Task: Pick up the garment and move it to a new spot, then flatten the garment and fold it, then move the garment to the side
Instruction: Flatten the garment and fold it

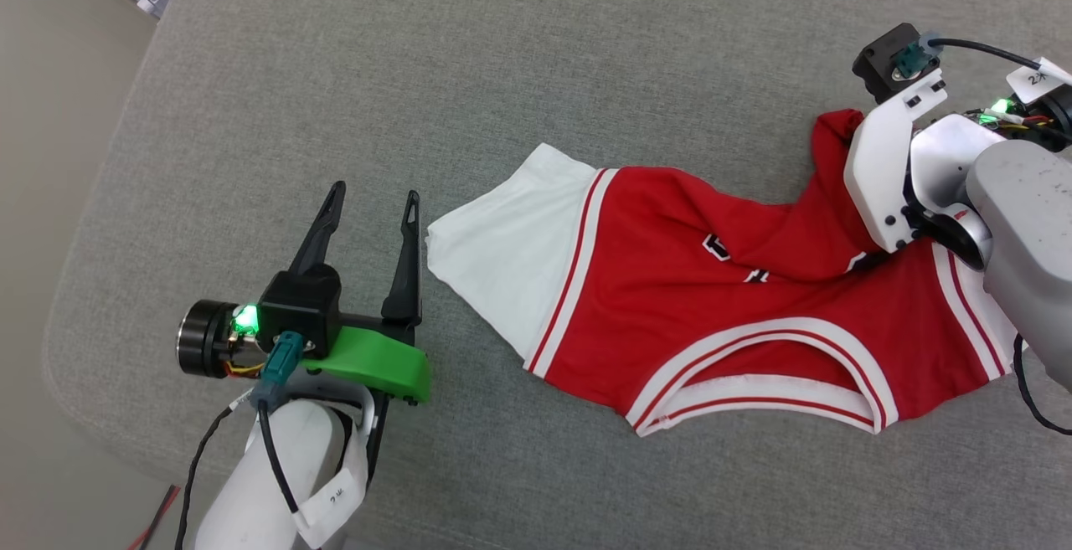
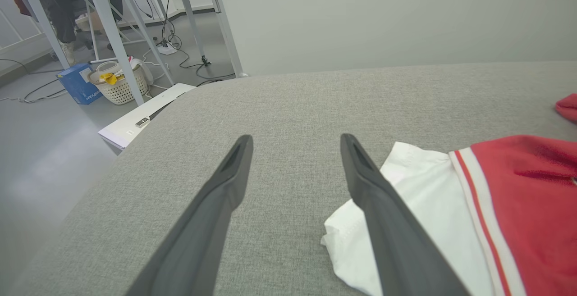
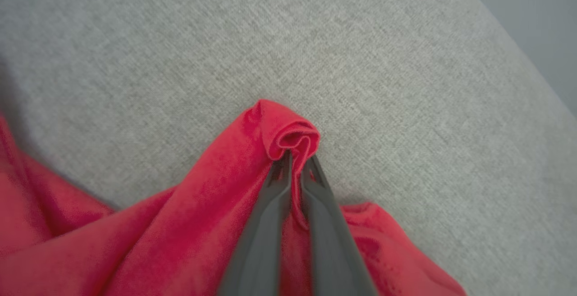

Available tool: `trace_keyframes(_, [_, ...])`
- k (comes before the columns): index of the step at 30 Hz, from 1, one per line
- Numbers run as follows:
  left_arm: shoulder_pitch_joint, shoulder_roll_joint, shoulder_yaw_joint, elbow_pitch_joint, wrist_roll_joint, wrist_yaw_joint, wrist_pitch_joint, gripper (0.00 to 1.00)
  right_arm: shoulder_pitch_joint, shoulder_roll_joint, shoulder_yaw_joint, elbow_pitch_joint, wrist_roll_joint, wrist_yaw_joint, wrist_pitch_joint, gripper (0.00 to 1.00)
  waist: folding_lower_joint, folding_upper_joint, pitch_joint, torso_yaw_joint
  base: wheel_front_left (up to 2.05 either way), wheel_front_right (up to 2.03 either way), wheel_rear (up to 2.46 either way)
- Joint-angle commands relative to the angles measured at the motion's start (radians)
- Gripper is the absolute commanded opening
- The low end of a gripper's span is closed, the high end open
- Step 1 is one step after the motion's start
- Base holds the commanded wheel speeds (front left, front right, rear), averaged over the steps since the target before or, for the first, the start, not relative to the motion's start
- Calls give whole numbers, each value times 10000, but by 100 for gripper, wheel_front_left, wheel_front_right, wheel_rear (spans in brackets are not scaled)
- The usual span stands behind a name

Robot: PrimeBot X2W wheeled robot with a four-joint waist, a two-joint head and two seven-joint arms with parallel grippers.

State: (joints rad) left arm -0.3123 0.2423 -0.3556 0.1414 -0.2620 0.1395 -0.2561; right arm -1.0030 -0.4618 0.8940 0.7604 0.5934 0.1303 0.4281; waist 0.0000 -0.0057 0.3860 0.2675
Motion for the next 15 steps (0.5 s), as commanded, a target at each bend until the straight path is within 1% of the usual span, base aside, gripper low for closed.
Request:
trace_keyframes(1, [-127,-96,80,58,181,-83,-57,100,147,231,287,350,232,4,-136,0,0,57,89,105,0,0,0])
trace_keyframes(4, [-54,-126,237,157,290,-164,-57,100,65,266,570,570,442,4,-680,0,0,57,-40,-9,0,0,0])
trace_keyframes(5, [-33,-130,278,191,344,-201,-57,100,2,190,649,600,439,4,-1061,44,0,57,-130,-44,0,0,0])
trace_keyframes(6, [-13,-133,312,210,385,-227,-57,100,-31,119,709,595,440,4,-1393,100,0,57,-204,-76,0,0,0])
trace_keyframes(10, [204,-112,471,223,565,-292,-57,100,7,-260,752,389,463,4,-3052,100,0,57,-661,-303,0,0,0])
trace_keyframes(13, [491,-51,622,145,688,-284,-57,100,167,-675,472,71,447,4,-4285,100,0,57,-1035,-543,0,0,0])
trace_keyframes(15, [695,-19,716,49,766,-256,-57,100,333,-988,216,-196,399,4,-4862,100,0,57,-1253,-679,0,0,0])
